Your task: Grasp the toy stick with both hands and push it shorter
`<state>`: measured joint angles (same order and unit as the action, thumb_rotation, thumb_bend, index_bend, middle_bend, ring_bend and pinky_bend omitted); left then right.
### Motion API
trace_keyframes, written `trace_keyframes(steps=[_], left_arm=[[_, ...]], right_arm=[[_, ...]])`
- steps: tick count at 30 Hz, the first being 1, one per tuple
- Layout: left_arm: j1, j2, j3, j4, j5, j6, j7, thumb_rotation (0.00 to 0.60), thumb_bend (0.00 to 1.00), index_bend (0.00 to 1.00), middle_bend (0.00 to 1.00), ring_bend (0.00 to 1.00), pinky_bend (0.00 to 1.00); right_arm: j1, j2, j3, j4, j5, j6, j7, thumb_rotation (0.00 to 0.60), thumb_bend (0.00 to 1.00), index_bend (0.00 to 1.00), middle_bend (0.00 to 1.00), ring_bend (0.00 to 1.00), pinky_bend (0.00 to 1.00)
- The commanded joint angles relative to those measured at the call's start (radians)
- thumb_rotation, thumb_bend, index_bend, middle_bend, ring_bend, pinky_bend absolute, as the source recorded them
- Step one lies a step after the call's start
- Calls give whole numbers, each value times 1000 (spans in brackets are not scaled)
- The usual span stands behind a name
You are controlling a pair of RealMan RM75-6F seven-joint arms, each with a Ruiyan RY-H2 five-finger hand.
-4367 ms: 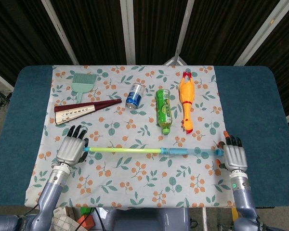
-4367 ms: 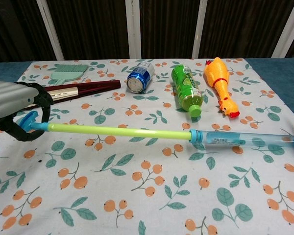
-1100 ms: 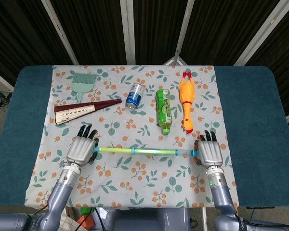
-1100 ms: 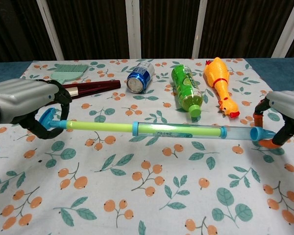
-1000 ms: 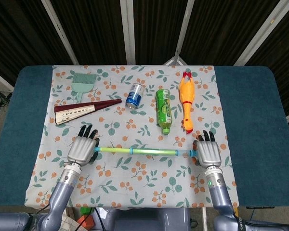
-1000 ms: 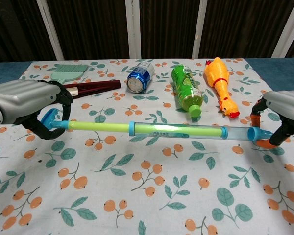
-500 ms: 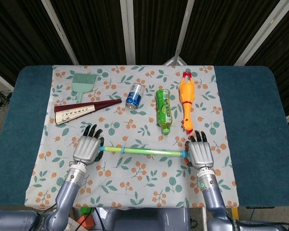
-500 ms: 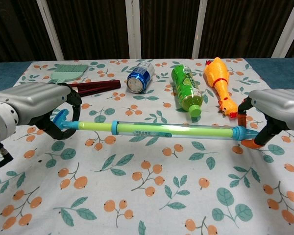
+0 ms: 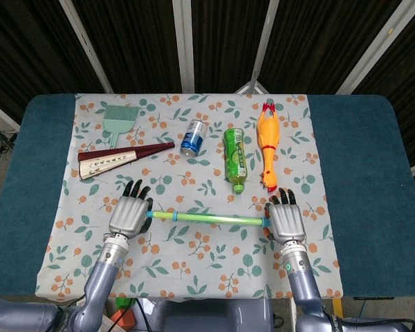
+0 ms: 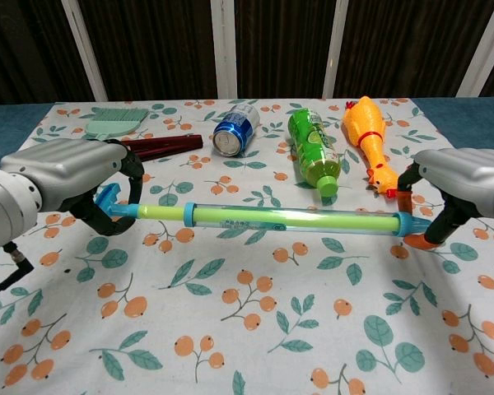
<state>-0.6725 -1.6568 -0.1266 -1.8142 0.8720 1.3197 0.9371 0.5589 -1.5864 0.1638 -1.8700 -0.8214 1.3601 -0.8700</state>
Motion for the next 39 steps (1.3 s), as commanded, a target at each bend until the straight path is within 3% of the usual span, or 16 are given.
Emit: trace_keyframes(steps=[1,7,10,11,14,16,19,24,30,34,39], left_arm=[[-2,-4,1,-3,-1,2,5,600,548,602,158,0,0],[-4,-11,4,-5,-4,9,11,600,530,560,137,0,0],[-2,-9,9,-11,-5,11,11,600,413,483,102,0,0],[-2,-7,10,-14,-5,12,12,600,351,452,88,0,0],[3,8,19,-29,-3,14,9,600,218,355,61,0,0],[8,21,28,-40,0,14,8,600,169,290,49,0,0],[20,45,42,-61,8,18,-4,600,142,235,42,0,0],[55,101,71,-111,51,36,-57,600,142,227,46,0,0],[130,218,134,-182,176,85,-185,600,142,222,46,0,0],[215,341,214,-195,343,155,-336,600,142,197,43,0,0],[326,454,314,-113,540,265,-542,600,142,141,27,0,0]], right_arm=[[0,6,1,-3,4,1,2,600,336,763,270,0,0],[1,18,-3,-11,6,-3,8,600,336,738,270,0,0],[1,23,-10,-15,8,-6,7,600,336,523,224,0,0],[1,27,-11,-19,13,-9,7,600,336,387,164,0,0],[2,44,-15,-34,29,-22,8,600,336,106,32,0,0],[3,59,-19,-42,40,-28,3,600,336,19,2,0,0],[1,79,-23,-52,56,-31,-2,600,336,0,0,0,0],[-16,122,-28,-73,64,-24,26,600,336,0,0,0,0],[-81,226,-65,-100,-15,-7,137,600,336,0,0,0,0],[-161,340,-147,-87,-193,23,265,600,336,0,0,0,0],[-271,444,-258,-14,-425,95,458,600,336,0,0,0,0]])
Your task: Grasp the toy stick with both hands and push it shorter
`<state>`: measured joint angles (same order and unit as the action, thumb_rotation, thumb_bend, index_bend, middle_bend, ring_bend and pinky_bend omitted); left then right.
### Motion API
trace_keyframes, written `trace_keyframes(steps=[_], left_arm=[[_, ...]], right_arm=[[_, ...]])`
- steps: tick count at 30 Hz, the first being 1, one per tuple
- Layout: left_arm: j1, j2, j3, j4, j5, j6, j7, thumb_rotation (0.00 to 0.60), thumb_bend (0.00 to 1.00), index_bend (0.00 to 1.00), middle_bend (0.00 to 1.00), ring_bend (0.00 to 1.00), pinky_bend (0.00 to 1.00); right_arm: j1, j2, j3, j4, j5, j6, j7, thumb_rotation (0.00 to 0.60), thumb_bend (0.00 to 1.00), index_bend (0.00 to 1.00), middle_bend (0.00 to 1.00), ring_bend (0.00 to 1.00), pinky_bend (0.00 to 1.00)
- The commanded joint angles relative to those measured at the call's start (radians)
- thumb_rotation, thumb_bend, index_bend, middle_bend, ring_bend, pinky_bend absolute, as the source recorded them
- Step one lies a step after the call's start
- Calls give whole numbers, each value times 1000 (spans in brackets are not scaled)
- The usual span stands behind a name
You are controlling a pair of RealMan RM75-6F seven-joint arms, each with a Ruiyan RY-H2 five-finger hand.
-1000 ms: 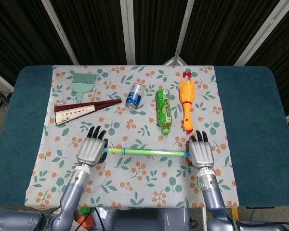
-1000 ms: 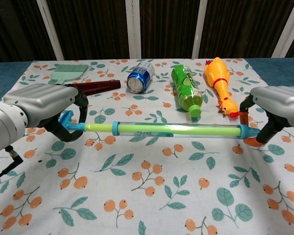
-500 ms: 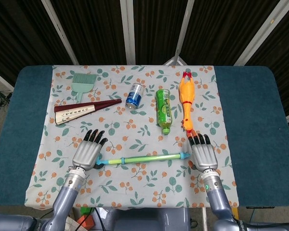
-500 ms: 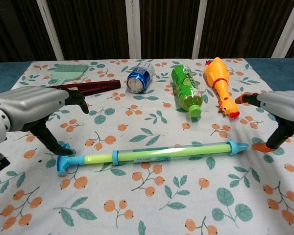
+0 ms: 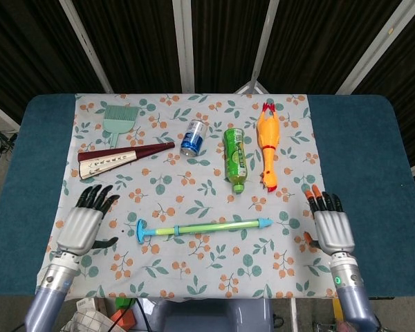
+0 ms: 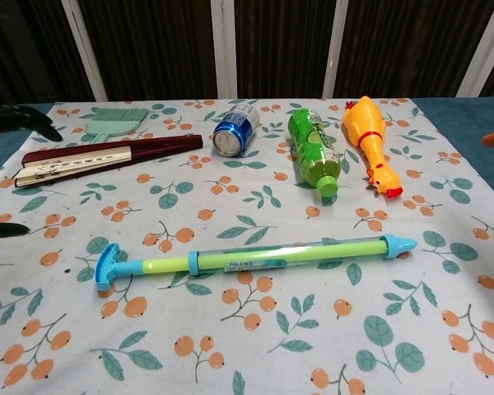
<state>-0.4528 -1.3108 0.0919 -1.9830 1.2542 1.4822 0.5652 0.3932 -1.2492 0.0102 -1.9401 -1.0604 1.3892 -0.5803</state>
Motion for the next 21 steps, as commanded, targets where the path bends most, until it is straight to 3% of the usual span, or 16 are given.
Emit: trace_keyframes(steps=[1,5,11,14,21], left_arm=[[131,123,113,77,184,129,-209,600,142,132,23,0,0],[215,157,160,184,273,220,-332,600,142,87,1,0,0],[313,174,162,326,301,327,-432,600,141,58,0,0,0],[342,186,155,355,273,329,-496,600,142,40,0,0,0],[368,207,120,374,244,315,-587,600,142,26,0,0,0]], right_arm=[[-125,125,-120,67,-215,83,201,600,336,0,0,0,0],[-201,174,-163,137,-340,182,310,600,336,0,0,0,0],[-291,172,-171,294,-436,319,415,600,336,0,0,0,0],[-320,167,-163,340,-422,336,443,600,337,0,0,0,0],[-338,175,-122,335,-360,303,507,600,336,0,0,0,0]])
